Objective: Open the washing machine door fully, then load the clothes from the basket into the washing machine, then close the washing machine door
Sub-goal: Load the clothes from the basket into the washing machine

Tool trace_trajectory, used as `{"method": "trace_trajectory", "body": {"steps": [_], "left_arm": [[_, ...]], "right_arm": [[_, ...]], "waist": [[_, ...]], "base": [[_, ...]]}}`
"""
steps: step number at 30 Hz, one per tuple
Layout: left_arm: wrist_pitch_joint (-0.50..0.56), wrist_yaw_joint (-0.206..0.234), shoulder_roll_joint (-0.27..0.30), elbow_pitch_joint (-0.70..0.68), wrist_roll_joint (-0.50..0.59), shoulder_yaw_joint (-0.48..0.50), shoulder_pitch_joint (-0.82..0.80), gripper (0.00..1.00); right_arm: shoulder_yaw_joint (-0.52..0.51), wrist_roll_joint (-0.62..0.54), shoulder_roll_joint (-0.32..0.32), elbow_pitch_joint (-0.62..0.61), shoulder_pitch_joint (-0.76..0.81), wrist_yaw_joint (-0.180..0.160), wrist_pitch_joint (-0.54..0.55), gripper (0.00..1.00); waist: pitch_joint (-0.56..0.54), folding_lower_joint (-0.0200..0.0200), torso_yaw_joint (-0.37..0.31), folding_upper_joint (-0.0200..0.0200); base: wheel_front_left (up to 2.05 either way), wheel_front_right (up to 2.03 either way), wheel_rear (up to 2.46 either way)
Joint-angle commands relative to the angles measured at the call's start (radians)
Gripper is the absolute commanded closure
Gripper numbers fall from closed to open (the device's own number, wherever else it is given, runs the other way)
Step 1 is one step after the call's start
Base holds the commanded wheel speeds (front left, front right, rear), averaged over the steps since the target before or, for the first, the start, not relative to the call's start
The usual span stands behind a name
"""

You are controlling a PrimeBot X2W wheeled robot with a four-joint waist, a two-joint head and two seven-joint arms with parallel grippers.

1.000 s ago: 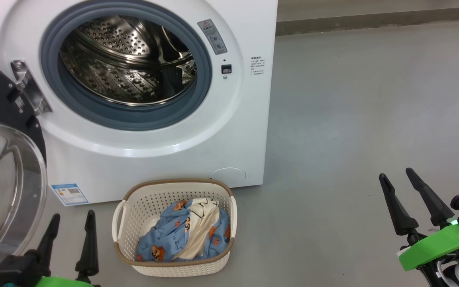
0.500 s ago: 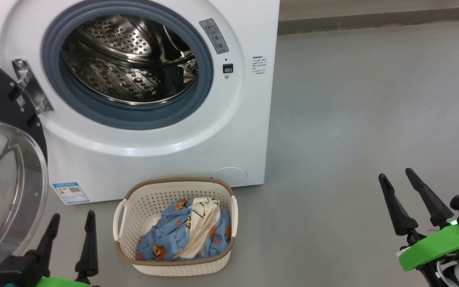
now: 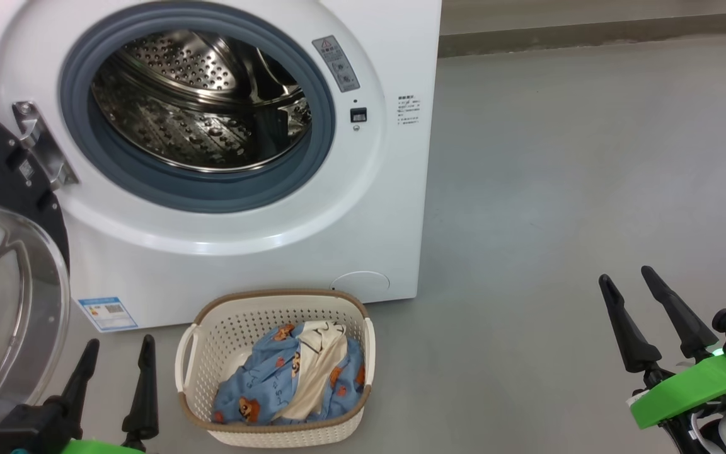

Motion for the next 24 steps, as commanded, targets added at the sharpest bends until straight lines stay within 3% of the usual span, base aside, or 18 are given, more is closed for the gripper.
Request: {"method": "trace_trajectory", "body": {"steps": [1,15,24], "left_arm": [[-0.004,0.004,0.03,-0.024,0.006,0.038,-0.042,0.0],[-0.009,0.011,0.031,-0.017,-0.003,0.043,-0.046,0.0],[-0.016,0.01,0.029,-0.017,-0.007,0.045,-0.045,0.0]], "right_arm": [[0.01,-0.002,-0.016,-0.019,-0.02,0.006,-0.009,0.0],[0.008,-0.003,-0.013,-0.02,-0.019,0.006,-0.009,0.0],[0.01,-0.002,-0.013,-0.019,-0.02,0.006,-0.009,0.0]], "waist": [[0.001,0.0,0.001,0.0],[0.002,0.0,0.01,0.0],[-0.002,0.0,0.014,0.0]], "base": [[1.45,-1.45,0.0],[1.37,-1.37,0.0],[0.64,-0.64,0.0]]}}
